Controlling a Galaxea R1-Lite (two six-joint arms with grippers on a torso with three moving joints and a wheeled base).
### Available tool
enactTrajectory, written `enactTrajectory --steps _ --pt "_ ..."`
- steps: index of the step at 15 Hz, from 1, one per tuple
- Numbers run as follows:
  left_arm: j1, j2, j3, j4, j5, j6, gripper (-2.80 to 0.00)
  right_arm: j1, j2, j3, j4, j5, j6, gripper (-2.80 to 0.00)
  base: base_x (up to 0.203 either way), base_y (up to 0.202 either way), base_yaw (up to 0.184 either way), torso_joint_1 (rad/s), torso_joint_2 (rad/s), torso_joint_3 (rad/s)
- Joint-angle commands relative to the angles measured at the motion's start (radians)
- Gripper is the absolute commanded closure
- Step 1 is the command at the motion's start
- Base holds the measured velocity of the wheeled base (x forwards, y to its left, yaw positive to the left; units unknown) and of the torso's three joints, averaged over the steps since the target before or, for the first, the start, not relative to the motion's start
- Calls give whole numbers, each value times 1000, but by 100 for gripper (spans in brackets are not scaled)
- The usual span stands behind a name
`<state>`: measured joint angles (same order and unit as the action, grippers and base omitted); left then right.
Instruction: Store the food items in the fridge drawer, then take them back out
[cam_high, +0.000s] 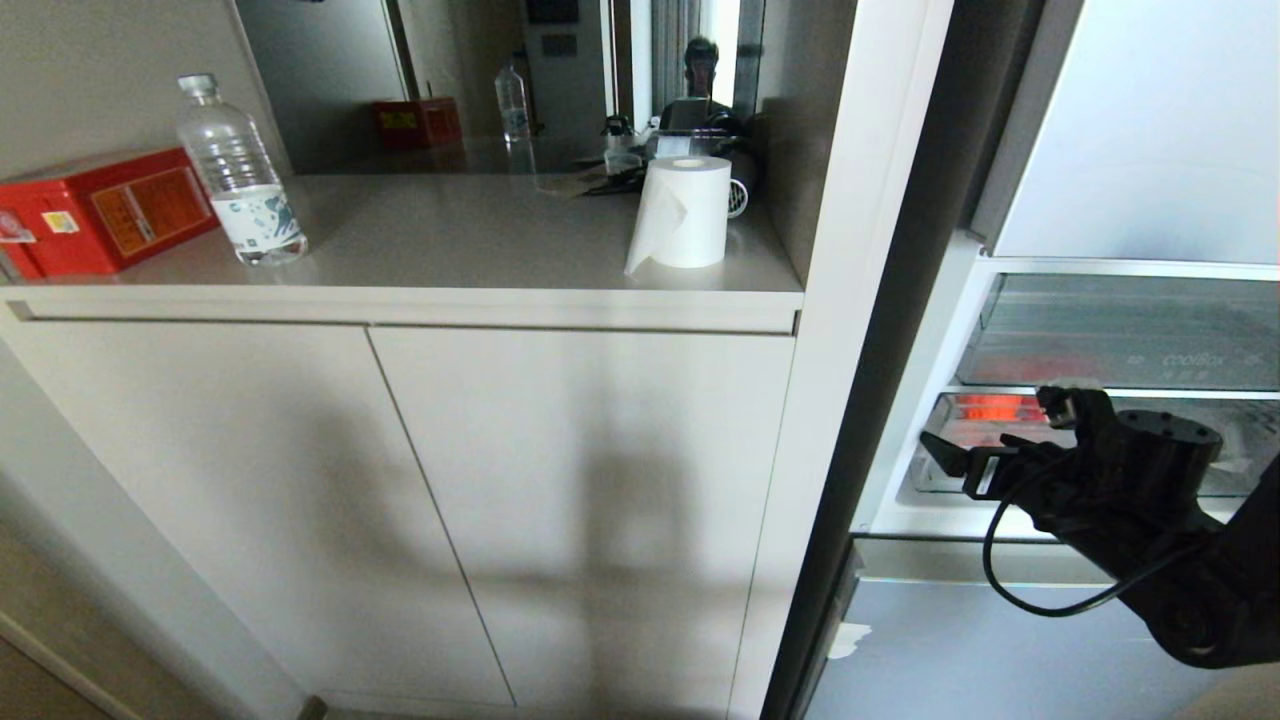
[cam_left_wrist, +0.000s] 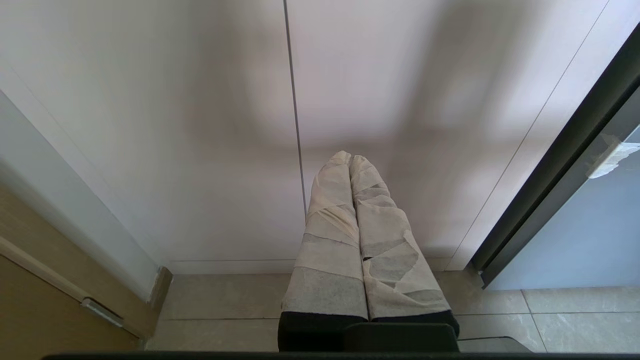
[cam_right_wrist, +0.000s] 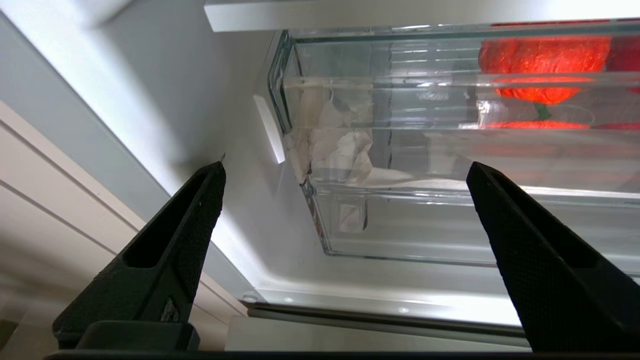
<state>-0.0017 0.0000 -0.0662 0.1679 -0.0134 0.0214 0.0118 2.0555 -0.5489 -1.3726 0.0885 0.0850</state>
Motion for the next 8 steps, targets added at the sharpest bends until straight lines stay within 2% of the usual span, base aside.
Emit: enactTrajectory --steps 1,4,5,8 --pt "0 2 0 1 0 0 0 8 1 -10 -8 2 -1 -280 0 0 0 0 0 0" --pt "0 2 0 1 0 0 0 16 14 -29 -8 -6 -1 -280 0 0 0 0 0 0" --pt "0 2 0 1 0 0 0 22 17 -33 -8 -6 -1 0 0 0 0 0 0 0" --pt "0 2 0 1 0 0 0 32 25 -35 -8 -7 -2 0 0 0 0 0 0 0"
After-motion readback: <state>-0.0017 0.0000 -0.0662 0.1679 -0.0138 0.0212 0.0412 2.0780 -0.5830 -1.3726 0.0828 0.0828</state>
